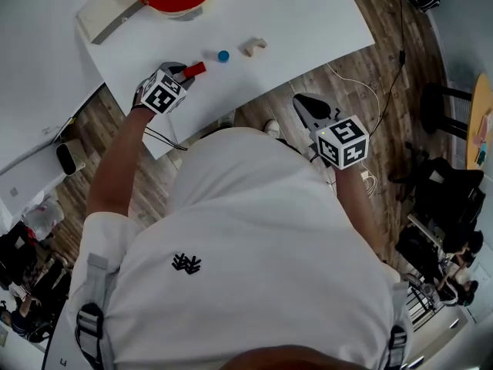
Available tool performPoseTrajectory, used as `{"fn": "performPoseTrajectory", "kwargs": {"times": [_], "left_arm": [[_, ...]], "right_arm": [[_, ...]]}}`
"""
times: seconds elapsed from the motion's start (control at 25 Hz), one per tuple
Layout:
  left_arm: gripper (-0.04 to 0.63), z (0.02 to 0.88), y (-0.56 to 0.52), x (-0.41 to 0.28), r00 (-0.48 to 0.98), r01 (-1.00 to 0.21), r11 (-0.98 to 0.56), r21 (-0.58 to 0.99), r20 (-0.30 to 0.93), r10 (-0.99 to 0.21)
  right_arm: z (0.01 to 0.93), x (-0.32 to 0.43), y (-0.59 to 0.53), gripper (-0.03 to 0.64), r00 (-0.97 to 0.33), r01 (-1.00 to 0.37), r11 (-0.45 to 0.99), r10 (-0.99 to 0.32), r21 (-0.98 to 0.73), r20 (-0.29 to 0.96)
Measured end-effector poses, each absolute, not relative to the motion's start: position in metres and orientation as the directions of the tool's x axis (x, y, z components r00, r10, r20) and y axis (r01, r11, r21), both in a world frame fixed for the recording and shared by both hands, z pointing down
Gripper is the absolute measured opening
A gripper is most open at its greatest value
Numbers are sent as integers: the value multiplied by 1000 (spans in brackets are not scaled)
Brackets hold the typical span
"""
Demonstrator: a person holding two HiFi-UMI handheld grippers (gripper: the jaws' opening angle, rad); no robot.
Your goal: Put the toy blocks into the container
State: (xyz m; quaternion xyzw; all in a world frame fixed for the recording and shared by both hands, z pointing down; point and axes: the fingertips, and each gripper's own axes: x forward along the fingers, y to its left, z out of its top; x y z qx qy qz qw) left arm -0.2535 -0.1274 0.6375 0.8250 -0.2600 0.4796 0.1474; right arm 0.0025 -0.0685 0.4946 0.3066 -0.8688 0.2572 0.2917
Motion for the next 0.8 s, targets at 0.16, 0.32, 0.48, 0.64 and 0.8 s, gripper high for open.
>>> {"fn": "performPoseTrajectory", "kwargs": {"times": [0.16, 0.32, 0.48, 0.64, 0.8], "left_arm": [[146, 634, -126, -252, 426, -561, -828, 6, 859, -283], [144, 623, -127, -252, 447, -563, -826, 14, 846, -290], [144, 596, -137, -255, 477, -581, -814, 15, 817, -325], [144, 560, -151, -261, 500, -609, -793, 24, 788, -360], [144, 525, -168, -267, 510, -616, -788, 17, 771, -382]], "right_arm": [[497, -1, -65, 12, -637, -690, 668, -380, -277, 671], [500, -7, -64, 12, -637, -693, 663, -378, -284, 672], [502, -12, -65, 12, -643, -692, 660, -378, -294, 666], [503, -15, -65, 12, -648, -689, 660, -377, -299, 662], [503, -19, -67, 12, -649, -689, 661, -381, -297, 659]]}}
